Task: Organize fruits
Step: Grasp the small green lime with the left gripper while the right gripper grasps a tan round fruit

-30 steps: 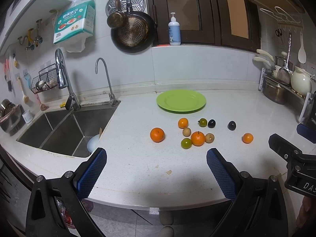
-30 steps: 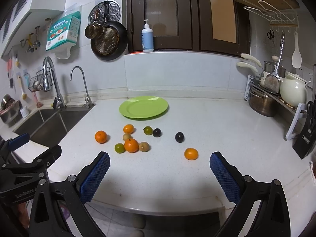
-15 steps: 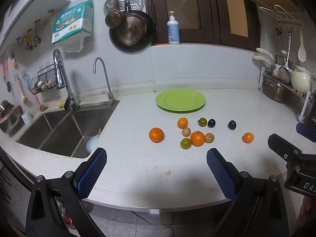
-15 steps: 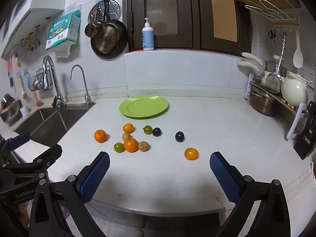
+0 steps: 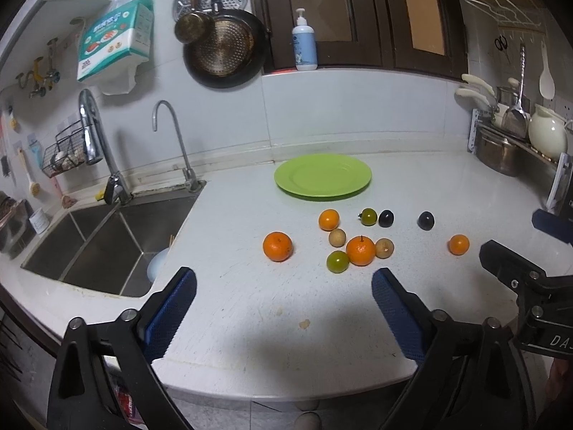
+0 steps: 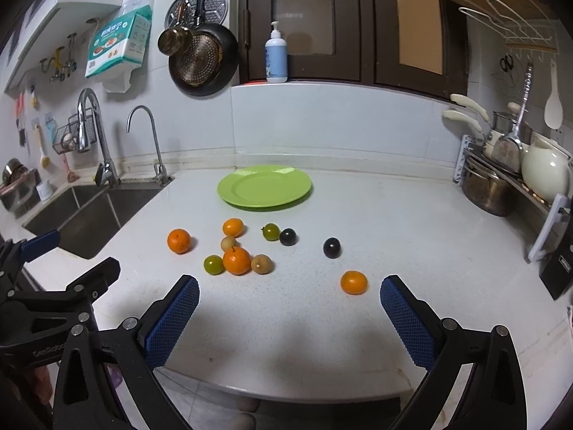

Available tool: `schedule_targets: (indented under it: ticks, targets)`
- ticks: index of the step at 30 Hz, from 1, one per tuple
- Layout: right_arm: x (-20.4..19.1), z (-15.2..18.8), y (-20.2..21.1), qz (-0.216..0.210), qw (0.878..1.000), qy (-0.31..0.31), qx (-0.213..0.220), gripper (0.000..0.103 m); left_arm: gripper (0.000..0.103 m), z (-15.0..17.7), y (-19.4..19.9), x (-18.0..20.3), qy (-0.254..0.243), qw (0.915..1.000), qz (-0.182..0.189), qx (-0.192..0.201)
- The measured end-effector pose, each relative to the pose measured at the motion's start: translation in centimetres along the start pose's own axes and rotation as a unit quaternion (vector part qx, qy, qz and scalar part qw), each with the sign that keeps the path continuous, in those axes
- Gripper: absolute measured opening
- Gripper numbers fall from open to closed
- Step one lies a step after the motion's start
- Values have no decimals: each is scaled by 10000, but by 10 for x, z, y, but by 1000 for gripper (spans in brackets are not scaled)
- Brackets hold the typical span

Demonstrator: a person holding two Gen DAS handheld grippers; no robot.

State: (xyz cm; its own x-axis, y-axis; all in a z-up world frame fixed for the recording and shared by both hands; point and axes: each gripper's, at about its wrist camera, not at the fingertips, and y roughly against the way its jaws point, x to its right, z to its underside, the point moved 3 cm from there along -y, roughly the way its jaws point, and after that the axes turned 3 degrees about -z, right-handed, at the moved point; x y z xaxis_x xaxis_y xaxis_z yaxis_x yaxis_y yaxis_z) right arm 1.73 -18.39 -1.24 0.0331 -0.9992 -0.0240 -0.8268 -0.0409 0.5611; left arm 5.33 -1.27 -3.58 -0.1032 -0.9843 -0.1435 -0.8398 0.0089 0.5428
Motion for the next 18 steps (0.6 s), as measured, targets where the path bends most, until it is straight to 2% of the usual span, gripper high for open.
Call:
schedule_targets:
  ticks: [5,12,18]
  targets:
    - [-3,-4,-24,-113,9996,235,-107,98,85,-1,-23,6,-218,9996,181,-46]
    - [-4,-9,-70,-479,9971,350,-474,82,72,-2,-61,21,-658,9958,608,-163]
    - [-9,-7,-113,-802,9907,600,-918,68,60,-1,-97,31,-939,9897,988,-446]
